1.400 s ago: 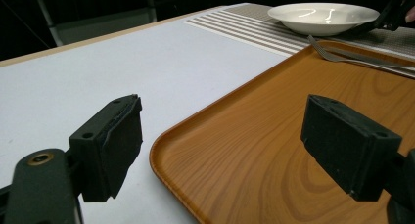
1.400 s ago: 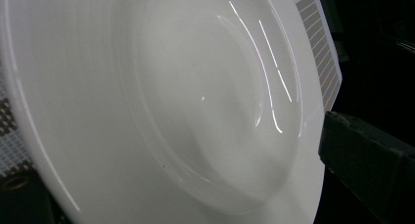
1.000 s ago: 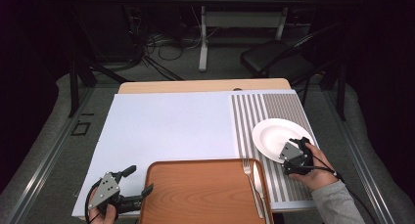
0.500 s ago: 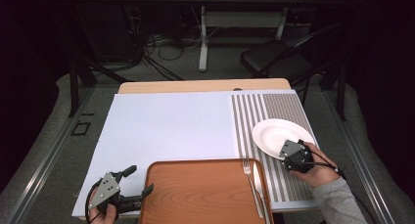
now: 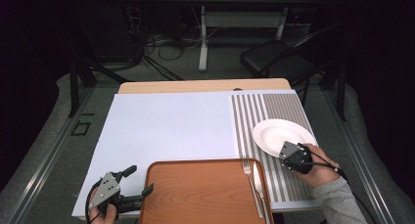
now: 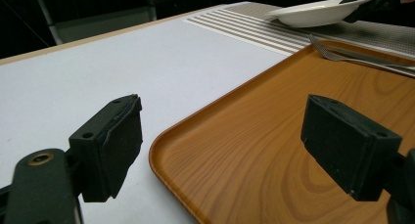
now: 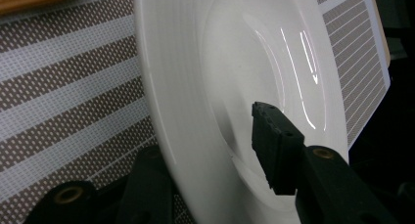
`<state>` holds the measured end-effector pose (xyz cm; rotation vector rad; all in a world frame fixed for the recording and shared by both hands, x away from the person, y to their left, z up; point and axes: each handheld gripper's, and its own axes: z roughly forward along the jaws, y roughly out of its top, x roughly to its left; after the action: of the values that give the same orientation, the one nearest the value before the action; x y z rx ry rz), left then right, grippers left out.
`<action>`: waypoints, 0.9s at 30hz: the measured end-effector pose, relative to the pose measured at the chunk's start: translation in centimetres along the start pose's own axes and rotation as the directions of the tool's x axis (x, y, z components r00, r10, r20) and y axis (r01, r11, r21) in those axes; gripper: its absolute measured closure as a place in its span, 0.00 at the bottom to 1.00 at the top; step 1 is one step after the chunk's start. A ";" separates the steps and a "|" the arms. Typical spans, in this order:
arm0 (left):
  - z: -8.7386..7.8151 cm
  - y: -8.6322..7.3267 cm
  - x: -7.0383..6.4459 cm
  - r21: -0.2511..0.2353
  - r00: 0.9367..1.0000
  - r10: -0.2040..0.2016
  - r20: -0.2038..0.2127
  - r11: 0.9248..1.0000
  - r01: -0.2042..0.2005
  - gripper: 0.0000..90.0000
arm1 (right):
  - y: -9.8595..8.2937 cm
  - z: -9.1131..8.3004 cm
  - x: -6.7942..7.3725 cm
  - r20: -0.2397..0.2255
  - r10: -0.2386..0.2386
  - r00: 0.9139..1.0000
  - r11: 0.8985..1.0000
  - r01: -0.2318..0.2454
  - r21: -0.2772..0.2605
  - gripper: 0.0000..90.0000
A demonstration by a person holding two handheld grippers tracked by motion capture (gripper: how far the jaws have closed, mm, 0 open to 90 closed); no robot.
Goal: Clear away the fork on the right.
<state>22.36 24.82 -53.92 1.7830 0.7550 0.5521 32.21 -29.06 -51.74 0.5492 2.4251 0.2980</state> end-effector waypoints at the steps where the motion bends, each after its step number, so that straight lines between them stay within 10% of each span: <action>1: 0.0 0.0 0.0 0.000 1.000 0.000 0.000 1.000 0.000 0.18 | 0.0 0.0 0.0 -0.006 0.003 1.000 1.000 -0.003 0.009 0.72; 11: 0.0 0.0 0.0 0.000 1.000 0.001 0.001 1.000 -0.001 0.18 | 0.1 0.1 0.3 0.008 -0.075 0.997 0.993 0.074 0.090 0.81; 12: 0.0 0.0 0.0 0.000 1.000 0.001 0.001 1.000 -0.001 0.18 | -0.1 0.6 0.5 0.032 -0.081 0.996 0.997 0.080 0.019 0.82; 13: 0.0 0.0 0.0 -0.001 1.000 0.001 0.001 1.000 -0.001 0.18 | 0.2 0.0 0.2 0.002 -0.119 0.993 0.985 0.118 0.128 0.82; 27: -0.1 0.0 0.0 -0.002 1.000 0.001 0.000 1.000 -0.001 0.18 | -0.1 0.5 0.9 0.031 -0.169 0.985 0.983 0.166 0.080 0.88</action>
<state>22.29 24.91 -53.87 1.7819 0.7528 0.5534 31.86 -28.69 -52.57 0.3773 2.4350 0.1226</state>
